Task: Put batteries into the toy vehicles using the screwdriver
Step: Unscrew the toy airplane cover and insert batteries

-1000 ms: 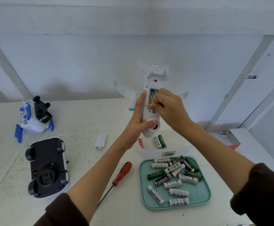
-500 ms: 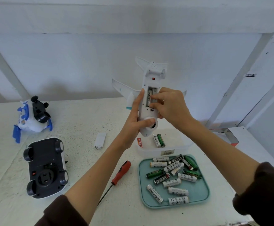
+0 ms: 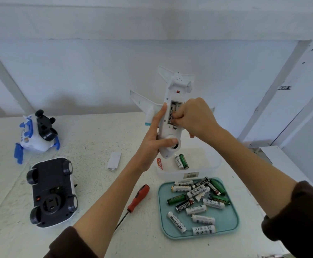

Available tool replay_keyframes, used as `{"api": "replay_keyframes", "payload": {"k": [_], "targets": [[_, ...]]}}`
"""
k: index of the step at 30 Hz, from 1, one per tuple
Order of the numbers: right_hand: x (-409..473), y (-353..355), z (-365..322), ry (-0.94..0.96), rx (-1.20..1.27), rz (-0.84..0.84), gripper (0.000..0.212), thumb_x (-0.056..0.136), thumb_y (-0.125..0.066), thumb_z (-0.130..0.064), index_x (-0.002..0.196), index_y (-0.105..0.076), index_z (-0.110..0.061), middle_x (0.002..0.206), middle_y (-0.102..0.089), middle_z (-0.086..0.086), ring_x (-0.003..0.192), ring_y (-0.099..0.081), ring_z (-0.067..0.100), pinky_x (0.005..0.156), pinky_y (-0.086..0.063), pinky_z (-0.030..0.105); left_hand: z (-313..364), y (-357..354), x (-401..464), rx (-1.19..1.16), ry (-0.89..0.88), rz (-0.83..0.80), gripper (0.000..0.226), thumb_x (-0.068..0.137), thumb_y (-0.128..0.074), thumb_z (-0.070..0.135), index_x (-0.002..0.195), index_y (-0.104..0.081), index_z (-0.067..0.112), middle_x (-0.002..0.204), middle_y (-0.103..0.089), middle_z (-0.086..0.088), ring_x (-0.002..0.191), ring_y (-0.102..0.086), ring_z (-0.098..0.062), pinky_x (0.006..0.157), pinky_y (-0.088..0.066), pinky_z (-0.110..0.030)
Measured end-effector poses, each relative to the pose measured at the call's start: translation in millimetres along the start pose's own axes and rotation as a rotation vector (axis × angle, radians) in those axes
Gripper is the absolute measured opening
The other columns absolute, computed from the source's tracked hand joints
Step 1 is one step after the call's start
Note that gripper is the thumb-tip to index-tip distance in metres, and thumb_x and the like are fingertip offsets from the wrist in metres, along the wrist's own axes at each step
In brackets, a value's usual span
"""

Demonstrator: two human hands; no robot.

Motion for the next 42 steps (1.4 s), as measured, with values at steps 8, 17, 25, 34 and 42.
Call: {"api": "replay_keyframes", "payload": {"k": [8, 17, 25, 34, 42], "targets": [[3.9, -2.4, -1.0, -0.033, -0.143, 0.034, 0.021, 0.087, -0.057, -0.017, 0.076, -0.070, -0.006, 0.064, -0.056, 0.004, 0.045, -0.041, 0.013, 0.045, -0.036, 0.021, -2.5, -3.5, 3.3, 0.005, -0.007, 0.002, 0.084, 0.073, -0.064, 0.002, 0.134, -0.034, 0.051, 0.140, -0.047, 0.007, 0.104, -0.062, -0.010, 0.084, -0.050, -0.024], [-42.4, -1.3, 13.4, 0.301, 0.248, 0.231, 0.015, 0.079, -0.066, -0.016, 0.087, -0.075, -0.007, 0.062, -0.059, -0.008, 0.051, -0.047, 0.000, 0.051, -0.044, 0.021, -13.6, 3.3, -5.0, 0.004, -0.015, 0.029, 0.084, 0.073, -0.063, 0.001, 0.134, -0.034, 0.051, 0.148, -0.040, 0.000, 0.105, -0.062, -0.010, 0.080, -0.051, -0.023], [-108.8, -44.8, 25.1, 0.334, 0.013, -0.534, 0.016, 0.079, -0.071, -0.028, 0.095, -0.074, -0.028, 0.077, -0.069, -0.014, 0.058, -0.043, -0.003, 0.057, -0.033, 0.014, -25.4, 3.4, -9.2, -0.032, -0.046, 0.080, 0.085, 0.075, -0.063, -0.002, 0.136, -0.030, 0.046, 0.156, -0.029, 0.002, 0.125, -0.053, -0.016, 0.087, -0.051, -0.026], [-123.4, -63.3, 23.8, 0.344, -0.161, -0.627, 0.020, 0.086, -0.061, -0.033, 0.104, -0.070, -0.034, 0.100, -0.068, -0.014, 0.095, -0.057, 0.009, 0.064, -0.033, 0.019, -31.4, 7.2, -8.4, -0.025, -0.074, 0.127, 0.093, 0.069, -0.069, 0.013, 0.146, -0.022, 0.036, 0.158, -0.024, -0.003, 0.136, -0.041, -0.023, 0.104, -0.045, -0.038], [-122.0, -56.1, 21.8, 0.292, 0.009, -0.612, 0.013, 0.077, -0.069, -0.026, 0.089, -0.069, -0.020, 0.069, -0.044, -0.015, 0.068, -0.043, 0.004, 0.063, -0.040, 0.027, -30.1, 5.4, -9.6, -0.022, -0.066, 0.123, 0.092, 0.072, -0.068, 0.006, 0.144, -0.022, 0.040, 0.156, -0.029, -0.004, 0.130, -0.048, -0.024, 0.094, -0.049, -0.033]]}}
Point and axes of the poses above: each hand's wrist, its own x-axis towards the middle knuckle, its own y-axis out of the back of the hand, z = x × y, the point moved 2 cm from there along x, towards the middle knuckle
